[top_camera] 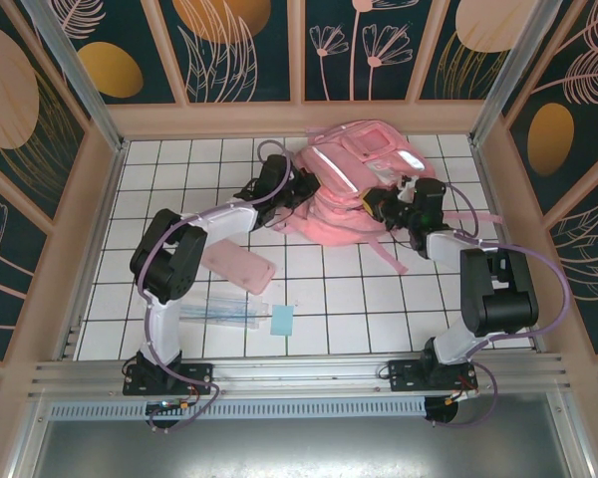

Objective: Pack books, pencil case, and school supplies into a backpack

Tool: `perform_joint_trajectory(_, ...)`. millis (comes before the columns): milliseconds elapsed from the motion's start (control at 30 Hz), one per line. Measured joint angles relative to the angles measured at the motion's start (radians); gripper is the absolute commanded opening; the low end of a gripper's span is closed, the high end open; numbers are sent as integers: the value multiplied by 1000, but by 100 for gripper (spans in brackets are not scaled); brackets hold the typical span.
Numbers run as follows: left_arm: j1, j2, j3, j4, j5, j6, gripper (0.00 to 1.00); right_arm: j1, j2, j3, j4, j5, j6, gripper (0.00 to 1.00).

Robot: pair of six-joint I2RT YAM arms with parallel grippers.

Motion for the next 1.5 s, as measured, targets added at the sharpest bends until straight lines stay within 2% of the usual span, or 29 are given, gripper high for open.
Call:
perform_joint_trajectory(100, 7, -11, 3, 7, 7, 0, 0, 47, 6, 11, 24, -29, -34, 41)
perform_joint_trajectory(167, 10, -15, 3, 6, 9, -3, 0, 65, 27, 17, 64, -46, -33, 43)
perform_joint_trajectory(200, 13, -16, 3, 6, 10, -3, 0, 70, 45, 24, 81, -55, -31, 38)
perform_joint_trajectory(267, 19, -19, 1, 6, 8, -3, 0, 77, 77, 35, 109, -66, -21, 12)
perform_joint_trajectory(333, 27, -26, -3, 1, 5, 2, 0, 78, 102, 37, 139, -77, 0, 0)
perform_joint_trajectory(567, 35, -39, -4, -32, 2, 56, 0, 67, 108, 31, 264, -109, 101, 0)
perform_joint_trajectory(700, 43, -36, 21, -74, 28, 114, 51, 66, 108, 18, 333, -113, 165, 0)
perform_joint_trajectory(767, 48, -26, 58, -121, 35, 145, 62, 65, 110, 12, 396, -111, 215, 0)
perform_joint_trajectory(833, 56, -24, 85, -156, 45, 174, 77, 61, 127, 6, 492, -112, 273, 0)
perform_joint_trajectory(900, 60, -26, 99, -180, 55, 196, 84, 61, 153, 1, 576, -111, 319, 0)
perform_joint_trajectory(1000, 61, -50, 99, -237, 69, 228, 83, 64, 184, -2, 632, -112, 349, 0)
perform_joint_trajectory(1167, 47, -157, 103, -349, 104, 332, 68, 77, 188, -3, 628, -105, 334, 0)
perform_joint_trajectory(1267, 36, -206, 139, -430, 119, 425, 59, 93, 176, 12, 526, -100, 267, 0)
perform_joint_trajectory(1333, 28, -215, 163, -472, 136, 480, 58, 108, 155, 36, 419, -89, 209, 0)
perform_joint_trajectory(1500, 3, -200, 166, -547, 206, 542, 64, 119, 118, 89, 261, -70, 129, 0)
